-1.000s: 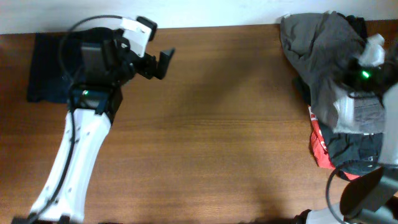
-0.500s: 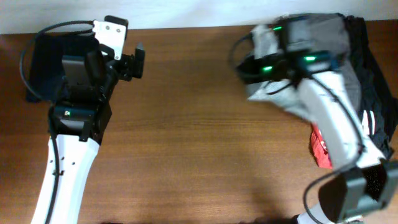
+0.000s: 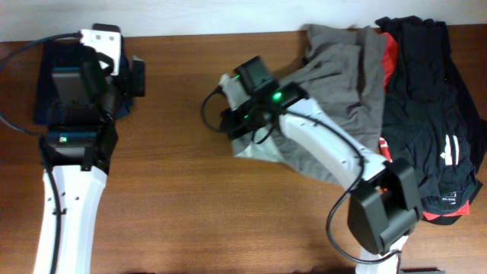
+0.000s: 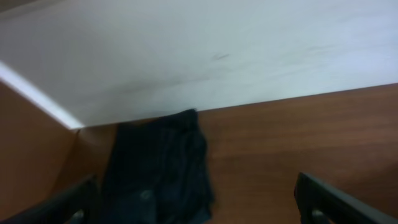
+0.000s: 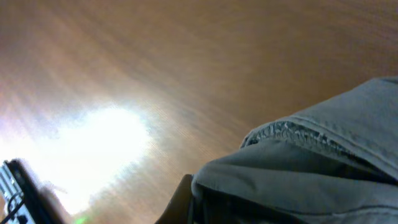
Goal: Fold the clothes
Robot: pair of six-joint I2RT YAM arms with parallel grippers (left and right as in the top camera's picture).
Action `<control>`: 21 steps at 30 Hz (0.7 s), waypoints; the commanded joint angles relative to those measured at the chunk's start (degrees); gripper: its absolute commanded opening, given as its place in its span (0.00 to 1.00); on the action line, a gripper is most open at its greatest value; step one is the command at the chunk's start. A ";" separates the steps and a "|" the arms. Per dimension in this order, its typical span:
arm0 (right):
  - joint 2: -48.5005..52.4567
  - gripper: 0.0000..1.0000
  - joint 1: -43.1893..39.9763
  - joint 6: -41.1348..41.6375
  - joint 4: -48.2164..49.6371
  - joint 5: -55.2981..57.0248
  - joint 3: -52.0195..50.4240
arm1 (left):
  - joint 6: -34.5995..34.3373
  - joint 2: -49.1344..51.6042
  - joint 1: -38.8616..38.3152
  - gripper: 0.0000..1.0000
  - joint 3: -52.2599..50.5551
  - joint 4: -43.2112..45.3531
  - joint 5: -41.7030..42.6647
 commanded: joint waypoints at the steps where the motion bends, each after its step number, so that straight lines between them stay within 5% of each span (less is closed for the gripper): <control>1: 0.42 0.04 3.74 2.29 1.29 -0.57 0.98 | -0.96 -0.79 1.70 0.99 0.90 -0.11 -0.39; 8: 0.57 0.04 10.01 2.29 2.23 0.83 0.98 | -0.96 0.42 2.84 0.99 0.90 -0.09 -0.39; 15: -1.25 0.42 8.96 2.29 0.46 0.98 1.86 | -0.96 2.16 2.84 0.99 0.90 -0.07 -0.37; 21: -3.74 0.55 -0.52 5.27 -8.59 8.85 8.04 | 1.38 2.29 2.78 0.99 0.90 0.37 9.42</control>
